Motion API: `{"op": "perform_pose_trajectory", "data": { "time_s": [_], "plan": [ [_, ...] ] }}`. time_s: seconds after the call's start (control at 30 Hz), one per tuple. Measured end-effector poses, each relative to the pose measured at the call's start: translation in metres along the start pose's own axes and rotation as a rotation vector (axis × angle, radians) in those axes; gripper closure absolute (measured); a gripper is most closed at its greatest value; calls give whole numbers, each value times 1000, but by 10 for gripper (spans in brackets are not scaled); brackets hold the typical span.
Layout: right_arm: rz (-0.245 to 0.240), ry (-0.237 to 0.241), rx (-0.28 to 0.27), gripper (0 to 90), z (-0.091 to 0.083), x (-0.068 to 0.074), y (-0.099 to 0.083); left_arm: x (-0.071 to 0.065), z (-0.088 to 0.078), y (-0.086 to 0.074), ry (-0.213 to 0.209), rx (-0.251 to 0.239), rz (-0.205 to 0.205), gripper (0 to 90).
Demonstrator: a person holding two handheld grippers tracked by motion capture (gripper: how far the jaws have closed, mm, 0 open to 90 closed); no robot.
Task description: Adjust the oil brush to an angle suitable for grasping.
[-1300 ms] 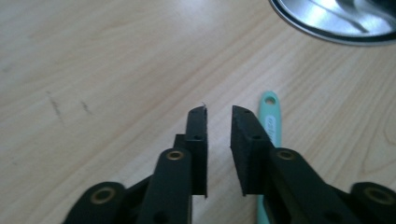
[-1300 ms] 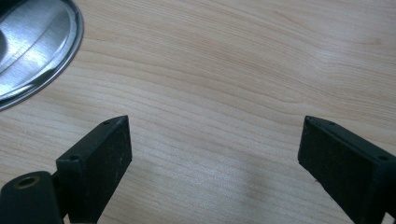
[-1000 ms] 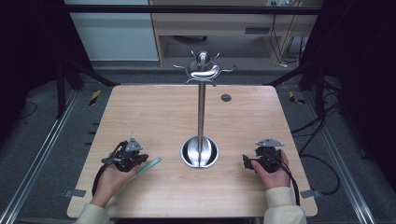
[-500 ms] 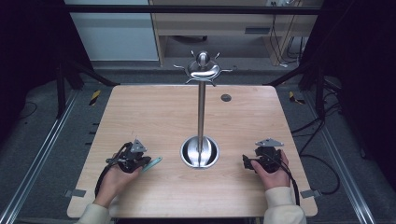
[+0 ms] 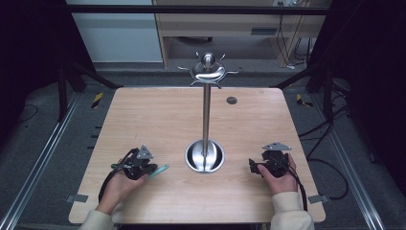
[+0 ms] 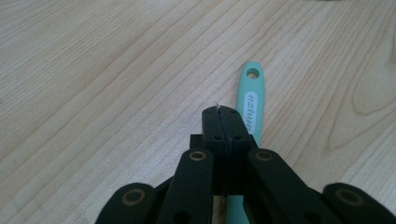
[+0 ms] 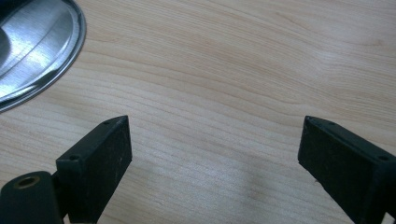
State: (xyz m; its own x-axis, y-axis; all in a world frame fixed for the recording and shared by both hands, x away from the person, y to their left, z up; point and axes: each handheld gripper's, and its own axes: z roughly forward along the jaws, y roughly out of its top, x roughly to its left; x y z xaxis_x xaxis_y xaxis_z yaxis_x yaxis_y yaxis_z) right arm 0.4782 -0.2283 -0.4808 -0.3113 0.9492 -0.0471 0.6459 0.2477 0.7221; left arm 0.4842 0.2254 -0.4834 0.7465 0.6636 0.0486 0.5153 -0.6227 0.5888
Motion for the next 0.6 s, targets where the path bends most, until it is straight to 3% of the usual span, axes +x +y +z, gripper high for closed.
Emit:
{"op": "perform_pose_trajectory", "data": {
  "time_s": [0.2, 0.6],
  "plan": [
    [-1, 0, 0, 104, 0, 0, 0, -1, 0, 0, 4, 2, 7, 900],
    [-6, 1, 0, 104, 0, 0, 0, -10, -1, 2, -31, 13, 35, 900]
  ]
}}
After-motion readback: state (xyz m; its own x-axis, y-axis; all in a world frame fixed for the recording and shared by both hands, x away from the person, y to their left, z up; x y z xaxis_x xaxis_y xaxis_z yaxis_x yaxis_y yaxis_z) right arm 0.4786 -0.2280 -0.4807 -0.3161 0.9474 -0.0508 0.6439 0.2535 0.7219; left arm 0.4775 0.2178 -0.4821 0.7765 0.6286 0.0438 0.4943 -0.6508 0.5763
